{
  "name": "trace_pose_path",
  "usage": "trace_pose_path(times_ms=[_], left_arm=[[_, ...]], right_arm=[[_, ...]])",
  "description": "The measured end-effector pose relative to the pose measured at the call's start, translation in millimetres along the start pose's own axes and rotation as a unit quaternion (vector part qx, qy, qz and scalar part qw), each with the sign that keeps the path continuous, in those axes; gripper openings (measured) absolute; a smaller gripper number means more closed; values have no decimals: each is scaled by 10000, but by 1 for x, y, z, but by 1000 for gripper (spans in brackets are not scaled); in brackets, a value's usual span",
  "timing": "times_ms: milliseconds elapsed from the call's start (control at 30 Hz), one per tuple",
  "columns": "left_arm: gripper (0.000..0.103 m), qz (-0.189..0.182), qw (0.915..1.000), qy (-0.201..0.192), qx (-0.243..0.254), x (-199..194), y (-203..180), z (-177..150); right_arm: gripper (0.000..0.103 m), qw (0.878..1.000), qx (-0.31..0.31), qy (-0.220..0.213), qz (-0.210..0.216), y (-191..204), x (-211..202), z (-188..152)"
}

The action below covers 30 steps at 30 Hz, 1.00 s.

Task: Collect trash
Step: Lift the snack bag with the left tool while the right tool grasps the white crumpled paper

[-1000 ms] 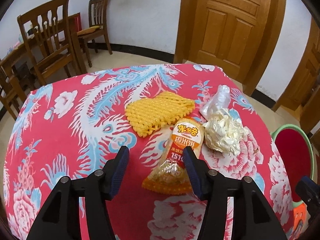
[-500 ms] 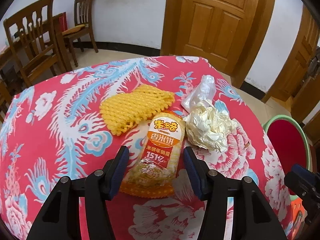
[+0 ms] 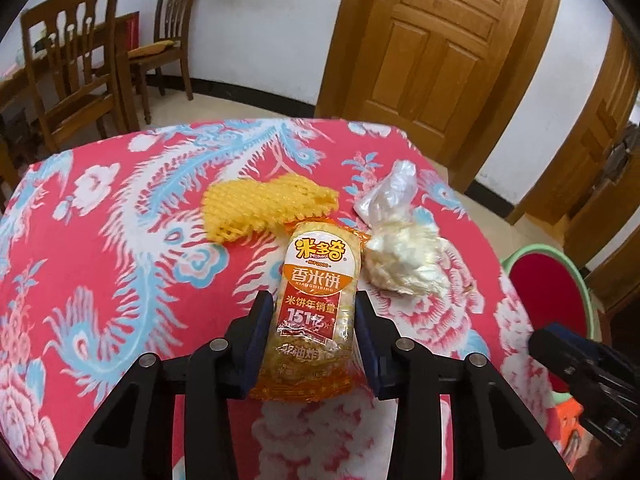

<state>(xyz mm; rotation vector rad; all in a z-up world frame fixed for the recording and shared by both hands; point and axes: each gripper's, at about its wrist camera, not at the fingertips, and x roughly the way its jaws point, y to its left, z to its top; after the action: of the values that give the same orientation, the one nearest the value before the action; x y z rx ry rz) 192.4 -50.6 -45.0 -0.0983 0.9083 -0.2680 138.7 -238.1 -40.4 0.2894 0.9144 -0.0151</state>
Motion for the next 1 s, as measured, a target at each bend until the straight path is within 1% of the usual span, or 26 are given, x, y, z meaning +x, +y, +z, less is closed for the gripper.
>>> trace_pose_path(times_ms=[133, 200, 267, 300, 533, 633, 800, 867, 1000], left_arm=[[41, 35, 9996, -251, -128, -20, 8, 0], [41, 164, 9990, -399, -155, -27, 14, 2], [41, 285, 9982, -490, -196, -30, 20, 5], [41, 383, 9976, -527, -242, -30, 25, 6], [42, 642, 9941, -575, -665, -25, 56, 8], [42, 734, 9921, -613, -810, -26, 66, 7], [42, 802, 9902, -643, -946, -25, 76, 5], [42, 813, 9899, -632, -973, -23, 78, 5], [42, 826, 9896, -598, -1018, -20, 81, 3]], right_arm=[[49, 10000, -64, 11, 39, 8, 2, 1], [49, 9999, -92, 19, 51, 11, 3, 2], [54, 9999, -149, 32, 71, 17, 6, 3], [54, 9998, -184, 32, 78, 21, 7, 3], [57, 9992, -373, 25, 116, 43, 18, 10], [60, 9991, -422, 17, 106, 51, 25, 13], [61, 9986, -527, -8, 76, 63, 36, 20], [65, 9983, -579, -52, 45, 68, 41, 23], [66, 9981, -606, -103, 89, 71, 51, 29]])
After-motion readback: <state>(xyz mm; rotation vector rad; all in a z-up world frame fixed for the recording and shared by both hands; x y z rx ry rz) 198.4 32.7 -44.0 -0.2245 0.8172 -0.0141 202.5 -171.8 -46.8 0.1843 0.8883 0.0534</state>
